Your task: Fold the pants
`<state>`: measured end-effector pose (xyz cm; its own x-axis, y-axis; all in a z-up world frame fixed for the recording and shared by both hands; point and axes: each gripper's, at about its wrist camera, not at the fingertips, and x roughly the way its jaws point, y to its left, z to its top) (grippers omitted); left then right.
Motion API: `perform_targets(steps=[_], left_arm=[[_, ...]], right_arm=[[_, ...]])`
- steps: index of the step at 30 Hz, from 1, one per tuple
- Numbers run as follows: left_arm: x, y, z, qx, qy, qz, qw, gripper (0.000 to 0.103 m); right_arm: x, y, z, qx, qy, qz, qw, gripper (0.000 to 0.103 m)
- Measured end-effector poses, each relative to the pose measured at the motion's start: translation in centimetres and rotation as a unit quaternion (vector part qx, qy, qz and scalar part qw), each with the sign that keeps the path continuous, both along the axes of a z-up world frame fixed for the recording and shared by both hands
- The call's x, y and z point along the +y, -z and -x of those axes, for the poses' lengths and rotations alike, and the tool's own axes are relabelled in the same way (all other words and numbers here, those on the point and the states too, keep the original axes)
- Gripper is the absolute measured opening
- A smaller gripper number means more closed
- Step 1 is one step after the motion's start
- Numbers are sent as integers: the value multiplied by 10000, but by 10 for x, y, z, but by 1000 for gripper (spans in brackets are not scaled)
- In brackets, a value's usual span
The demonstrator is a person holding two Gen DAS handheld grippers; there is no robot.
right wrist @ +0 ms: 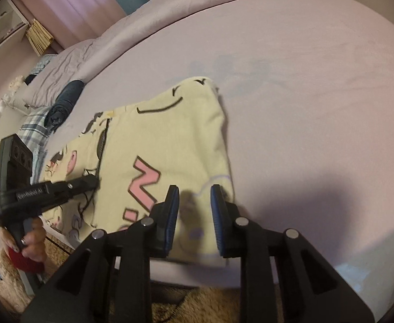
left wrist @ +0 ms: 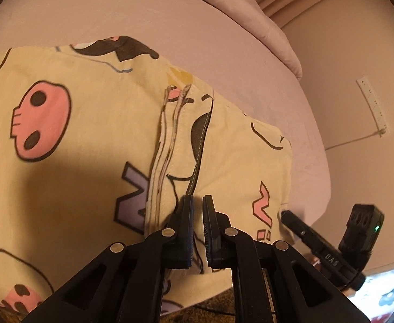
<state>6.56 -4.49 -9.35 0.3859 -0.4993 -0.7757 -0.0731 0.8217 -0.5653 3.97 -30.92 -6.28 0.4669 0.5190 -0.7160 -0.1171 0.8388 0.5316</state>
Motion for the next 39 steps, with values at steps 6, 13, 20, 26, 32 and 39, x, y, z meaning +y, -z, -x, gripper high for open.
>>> perform_targets(steps=[6, 13, 20, 26, 32, 39], left_arm=[[39, -40, 29, -255, -372, -759, 9961, 18], [156, -75, 77, -596, -2127, -1625, 9617, 61], [231, -51, 114, -254, -3412, -1045, 9338, 61], [255, -29, 127, 69, -3884, -1108, 9148, 61], [255, -28, 122, -95, -3804, -726, 9219, 61], [256, -22, 111, -236, -3572, -165, 9336, 59]], right_arm=[[8, -21, 14, -85, 190, 467, 9987, 40], [59, -54, 8, -607, -136, 141, 9980, 60], [159, -48, -3, -710, -760, 56, 9946, 62], [212, -34, -4, -797, -1287, 650, 9863, 24], [202, -33, -8, -713, -1232, 485, 9886, 24], [204, -33, 0, -746, -1228, 526, 9882, 25]])
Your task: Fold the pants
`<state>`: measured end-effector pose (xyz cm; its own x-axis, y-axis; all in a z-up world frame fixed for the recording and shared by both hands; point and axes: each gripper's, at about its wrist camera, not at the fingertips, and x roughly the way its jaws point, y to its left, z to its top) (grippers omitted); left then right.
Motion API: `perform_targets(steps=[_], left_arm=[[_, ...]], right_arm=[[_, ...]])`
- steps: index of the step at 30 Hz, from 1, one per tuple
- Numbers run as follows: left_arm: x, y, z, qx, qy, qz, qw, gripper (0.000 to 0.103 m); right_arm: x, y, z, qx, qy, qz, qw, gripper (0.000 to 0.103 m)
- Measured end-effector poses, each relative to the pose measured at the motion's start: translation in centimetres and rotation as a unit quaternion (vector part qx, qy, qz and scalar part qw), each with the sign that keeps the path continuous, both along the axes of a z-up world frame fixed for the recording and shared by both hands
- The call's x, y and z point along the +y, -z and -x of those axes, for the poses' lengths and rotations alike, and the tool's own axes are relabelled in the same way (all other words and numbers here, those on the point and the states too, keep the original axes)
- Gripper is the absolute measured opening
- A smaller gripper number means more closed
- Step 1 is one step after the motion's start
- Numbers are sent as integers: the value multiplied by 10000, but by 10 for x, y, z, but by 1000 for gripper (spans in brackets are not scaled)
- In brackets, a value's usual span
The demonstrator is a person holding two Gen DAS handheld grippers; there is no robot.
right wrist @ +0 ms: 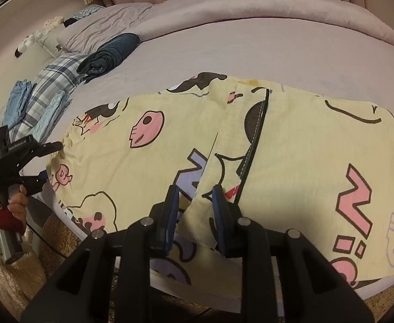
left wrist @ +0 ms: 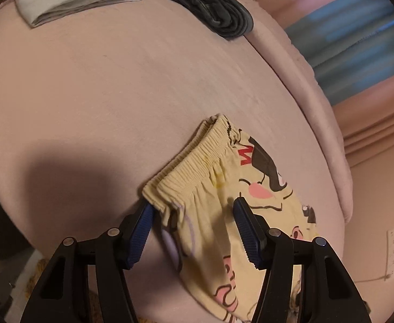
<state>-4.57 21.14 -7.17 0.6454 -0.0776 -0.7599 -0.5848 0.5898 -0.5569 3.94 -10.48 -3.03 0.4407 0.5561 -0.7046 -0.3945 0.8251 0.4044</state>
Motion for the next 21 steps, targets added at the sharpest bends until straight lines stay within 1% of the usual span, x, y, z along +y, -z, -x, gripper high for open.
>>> perform_targets(steps=[2, 3, 4, 5, 6, 8, 11, 12, 14, 17, 19, 20, 21], left_arm=[[1, 1, 1, -28, -86, 67, 9999, 49], [1, 2, 2, -40, -111, 122, 9999, 35], [1, 4, 2, -80, -76, 266, 9996, 16], [1, 4, 1, -124, -24, 381, 9992, 11], [-2, 1, 3, -175, -87, 380, 9991, 10], [-10, -14, 1, -233, -73, 53, 9997, 9], [-29, -41, -5, -517, 122, -253, 9983, 9], [-40, -56, -7, -668, 261, -368, 9967, 8], [-64, -80, -13, -923, 617, -496, 9926, 8], [-101, -105, -26, -1257, 1264, -469, 9829, 8], [-128, -116, -37, -1319, 1655, -539, 9759, 8], [-140, -119, -41, -1300, 1805, -628, 9729, 8], [-160, -123, -49, -1243, 2034, -781, 9680, 8]], right_arm=[[0, -1, 1, -2, -10, -20, 10000, 27], [0, -1, 0, 14, -8, -15, 10000, 27], [0, -1, 0, 17, -2, -31, 10000, 27], [-1, 0, 0, 16, 1, -51, 10000, 27], [-2, 0, 0, 19, 4, -61, 10000, 27], [-2, -1, 2, 17, 10, -71, 10000, 27], [-7, -3, 3, 44, 29, -134, 9999, 26], [-11, -3, 3, 82, 65, -219, 9997, 26], [-19, -3, 2, 181, 125, -373, 9991, 27], [-37, -3, 5, 267, 289, -618, 9973, 31], [-47, -4, 8, 260, 378, -713, 9964, 33], [-53, -6, 9, 240, 440, -737, 9960, 33], [-58, -7, 11, 211, 507, -743, 9957, 34]])
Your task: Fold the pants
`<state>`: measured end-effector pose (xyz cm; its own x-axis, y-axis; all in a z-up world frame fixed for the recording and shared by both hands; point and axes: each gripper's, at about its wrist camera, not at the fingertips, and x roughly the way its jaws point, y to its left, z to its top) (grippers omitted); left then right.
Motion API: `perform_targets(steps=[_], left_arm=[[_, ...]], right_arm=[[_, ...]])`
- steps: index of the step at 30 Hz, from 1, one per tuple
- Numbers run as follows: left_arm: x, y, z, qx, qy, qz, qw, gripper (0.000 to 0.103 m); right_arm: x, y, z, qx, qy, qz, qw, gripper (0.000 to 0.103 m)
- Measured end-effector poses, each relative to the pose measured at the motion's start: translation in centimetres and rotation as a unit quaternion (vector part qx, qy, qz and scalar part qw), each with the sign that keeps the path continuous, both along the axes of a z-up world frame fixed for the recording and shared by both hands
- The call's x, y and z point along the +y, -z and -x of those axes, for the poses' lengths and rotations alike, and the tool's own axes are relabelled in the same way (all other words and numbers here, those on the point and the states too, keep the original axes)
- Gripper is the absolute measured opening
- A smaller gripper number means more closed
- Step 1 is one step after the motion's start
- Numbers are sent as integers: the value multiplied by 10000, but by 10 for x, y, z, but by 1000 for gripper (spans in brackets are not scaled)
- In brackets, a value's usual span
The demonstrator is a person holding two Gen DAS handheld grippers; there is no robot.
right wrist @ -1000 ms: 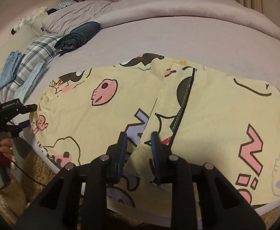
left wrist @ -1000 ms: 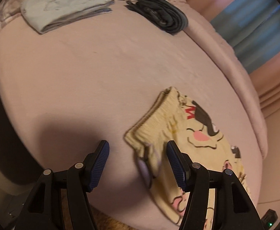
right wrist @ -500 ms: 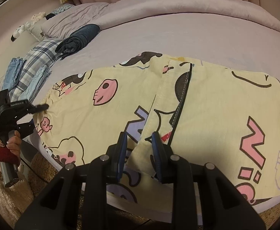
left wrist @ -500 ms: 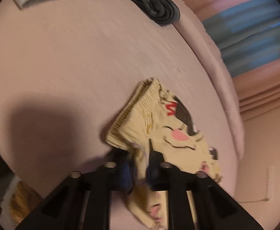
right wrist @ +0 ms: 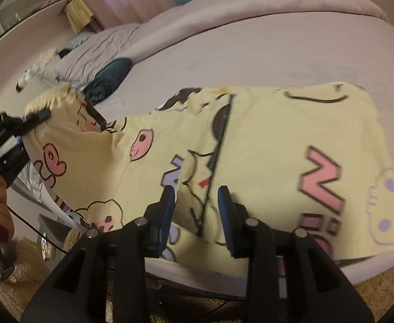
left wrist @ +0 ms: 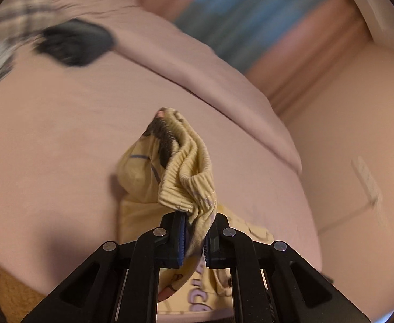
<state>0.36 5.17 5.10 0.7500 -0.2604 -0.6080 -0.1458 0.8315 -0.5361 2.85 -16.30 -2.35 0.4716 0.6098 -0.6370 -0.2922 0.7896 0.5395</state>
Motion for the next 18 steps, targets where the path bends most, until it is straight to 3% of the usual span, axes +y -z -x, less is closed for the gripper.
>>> perform_targets(steps=[3, 8, 13, 18], left_arm=[[-42, -5, -16, 15, 457, -249, 9986, 8], [-86, -14, -31, -29, 994, -335, 9945, 8], [-133, -21, -39, -92, 1625, -579, 9850, 8], [-163, -14, -51, 39, 2044, -576, 9772, 8]], right_arm=[[-19, -2, 5, -54, 253, 86, 9996, 34], [-46, 3, 8, 50, 503, 30, 9987, 39], [-67, 6, 15, 47, 699, 57, 9975, 47], [-95, 7, 22, 58, 1108, 155, 9937, 47]])
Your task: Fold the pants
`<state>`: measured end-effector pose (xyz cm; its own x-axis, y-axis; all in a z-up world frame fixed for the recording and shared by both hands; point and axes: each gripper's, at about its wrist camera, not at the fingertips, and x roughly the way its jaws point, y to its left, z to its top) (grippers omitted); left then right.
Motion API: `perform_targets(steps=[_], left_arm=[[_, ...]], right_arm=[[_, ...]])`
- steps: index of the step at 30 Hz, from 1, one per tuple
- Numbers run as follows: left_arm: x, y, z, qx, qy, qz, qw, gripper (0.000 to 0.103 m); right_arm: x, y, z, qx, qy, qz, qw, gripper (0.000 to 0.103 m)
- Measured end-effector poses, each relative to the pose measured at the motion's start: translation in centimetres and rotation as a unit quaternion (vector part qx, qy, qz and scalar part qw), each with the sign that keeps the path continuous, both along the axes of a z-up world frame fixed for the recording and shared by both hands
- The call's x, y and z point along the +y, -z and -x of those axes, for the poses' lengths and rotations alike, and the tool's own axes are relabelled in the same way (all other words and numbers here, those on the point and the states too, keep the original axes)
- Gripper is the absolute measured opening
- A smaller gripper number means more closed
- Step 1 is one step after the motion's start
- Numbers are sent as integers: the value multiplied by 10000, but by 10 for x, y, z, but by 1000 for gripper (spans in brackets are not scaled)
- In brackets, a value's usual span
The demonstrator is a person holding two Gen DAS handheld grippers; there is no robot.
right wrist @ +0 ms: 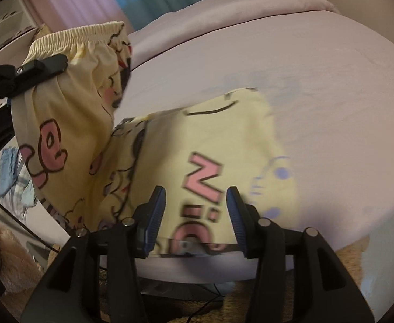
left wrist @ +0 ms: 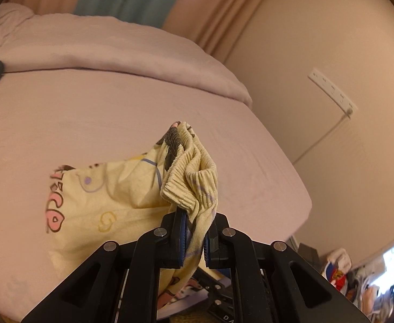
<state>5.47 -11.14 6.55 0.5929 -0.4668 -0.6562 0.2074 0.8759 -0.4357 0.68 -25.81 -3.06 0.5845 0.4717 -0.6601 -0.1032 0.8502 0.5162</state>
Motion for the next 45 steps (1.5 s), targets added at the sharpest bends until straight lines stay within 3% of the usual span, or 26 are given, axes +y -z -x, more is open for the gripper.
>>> perform_targets(steps=[8, 14, 17, 19, 21, 23, 26, 28, 30, 33, 36, 39, 42, 45], left_arm=[[-46, 36, -12, 405, 627, -214, 9970, 8], [-77, 85, -21, 1103, 1054, -535, 9868, 8], [-83, 89, -16, 1218, 1230, -570, 9833, 26], [-83, 83, -14, 1220, 1395, -281, 9823, 57], [-75, 66, -9, 1149, 1563, 221, 9807, 62], [-67, 47, -3, 968, 1607, 341, 9817, 62], [-42, 22, 6, 612, 1097, -46, 9921, 62], [-19, 17, 8, 503, 527, -570, 9957, 63], [7, 22, 8, 529, -41, -1101, 9925, 62], [45, 38, 7, 753, -683, -1456, 9841, 63], [85, 53, 9, 968, -1280, -1757, 9713, 63], [118, 63, 12, 1076, -1510, -1529, 9707, 63], [140, 76, 9, 1346, -1533, -962, 9742, 63], [143, 91, 5, 1574, -1426, -642, 9751, 63]], right_arm=[[-60, 0, 16, -12, 820, -110, 9966, 47], [-86, 10, 25, 162, 1147, -199, 9931, 48], [-89, 10, 30, 209, 1142, -176, 9931, 48], [-90, 7, 32, 194, 1164, -129, 9929, 48], [-93, 2, 33, 143, 1201, -78, 9926, 49], [-94, -4, 31, 71, 1241, -42, 9922, 50], [-93, -20, 32, -130, 1155, -82, 9932, 51], [-86, -29, 24, -288, 968, -139, 9948, 51], [-71, -33, 15, -370, 642, -204, 9970, 51], [-38, -30, -2, -283, 145, -256, 9992, 50], [-12, -21, -16, -154, 8, 342, 9993, 48], [-3, -11, -23, -40, -13, 737, 9973, 49], [-5, -13, -22, -16, -175, 741, 9971, 60], [-13, -19, -24, -57, -101, 711, 9974, 68]])
